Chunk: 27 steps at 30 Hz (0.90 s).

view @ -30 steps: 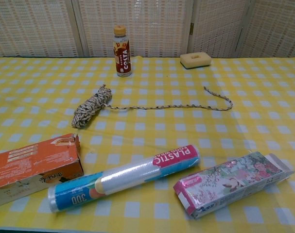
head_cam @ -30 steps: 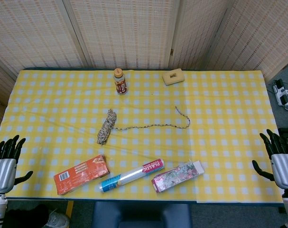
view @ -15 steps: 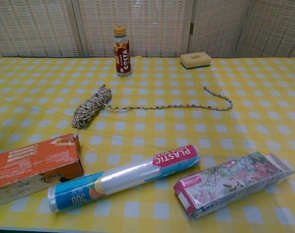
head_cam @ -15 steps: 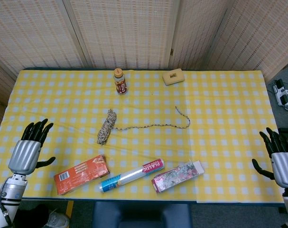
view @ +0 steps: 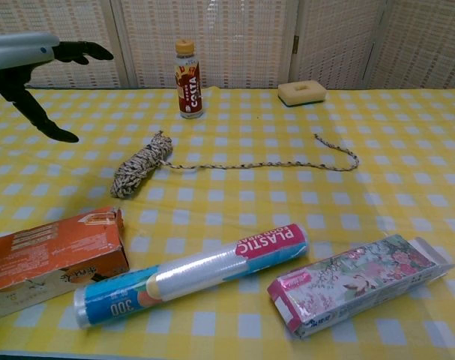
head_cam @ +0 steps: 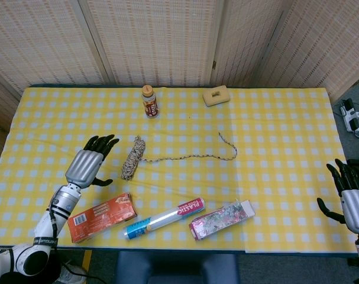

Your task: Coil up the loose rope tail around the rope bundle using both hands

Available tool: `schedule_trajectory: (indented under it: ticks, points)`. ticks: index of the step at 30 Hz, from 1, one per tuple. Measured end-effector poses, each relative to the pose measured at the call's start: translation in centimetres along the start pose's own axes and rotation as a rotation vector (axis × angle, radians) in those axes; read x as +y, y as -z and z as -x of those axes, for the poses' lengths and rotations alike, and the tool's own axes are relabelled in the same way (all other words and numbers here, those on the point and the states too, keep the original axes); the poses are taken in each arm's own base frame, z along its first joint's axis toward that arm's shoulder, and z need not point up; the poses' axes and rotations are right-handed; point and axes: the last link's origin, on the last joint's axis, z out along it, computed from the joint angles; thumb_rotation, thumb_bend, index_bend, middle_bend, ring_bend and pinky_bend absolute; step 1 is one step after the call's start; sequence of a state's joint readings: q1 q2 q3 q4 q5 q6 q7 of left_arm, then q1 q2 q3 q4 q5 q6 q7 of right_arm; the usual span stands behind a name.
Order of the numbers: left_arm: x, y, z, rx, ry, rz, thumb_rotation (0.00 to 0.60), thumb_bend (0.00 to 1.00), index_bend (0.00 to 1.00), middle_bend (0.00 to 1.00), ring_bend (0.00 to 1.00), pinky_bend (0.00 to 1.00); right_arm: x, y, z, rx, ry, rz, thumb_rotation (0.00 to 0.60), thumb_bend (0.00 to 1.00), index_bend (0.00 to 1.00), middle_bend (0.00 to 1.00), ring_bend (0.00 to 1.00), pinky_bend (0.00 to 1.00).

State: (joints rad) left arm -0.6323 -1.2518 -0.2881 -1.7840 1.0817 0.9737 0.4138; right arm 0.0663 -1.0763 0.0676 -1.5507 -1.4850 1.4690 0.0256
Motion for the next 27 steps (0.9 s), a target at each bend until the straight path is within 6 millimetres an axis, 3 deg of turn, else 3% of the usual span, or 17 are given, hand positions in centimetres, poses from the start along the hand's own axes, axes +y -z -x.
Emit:
schedule_trajectory:
  ticks: [6, 12, 27]
  points:
    - [1.4, -3.9, 2.7, -0.038, -0.013, -0.038, 0.6, 0.15, 0.06, 0.09, 0.12, 0.03, 0.2, 0.0, 0.1, -0.004, -0.003, 0.005, 0.478, 0.4, 0.0, 0.0, 0.04, 0.0]
    - [2.4, -6.3, 5.1, -0.093, 0.002, -0.077, 0.6, 0.15, 0.06, 0.09, 0.12, 0.03, 0.4, 0.1, 0.1, -0.003, -0.009, 0.008, 0.48, 0.4, 0.0, 0.0, 0.02, 0.0]
    - [3.1, -9.1, 9.3, -0.161, 0.083, -0.169, 0.6, 0.15, 0.07, 0.1, 0.13, 0.04, 0.7, 0.3, 0.1, -0.003, -0.015, 0.02, 0.477, 0.4, 0.0, 0.0, 0.0, 0.0]
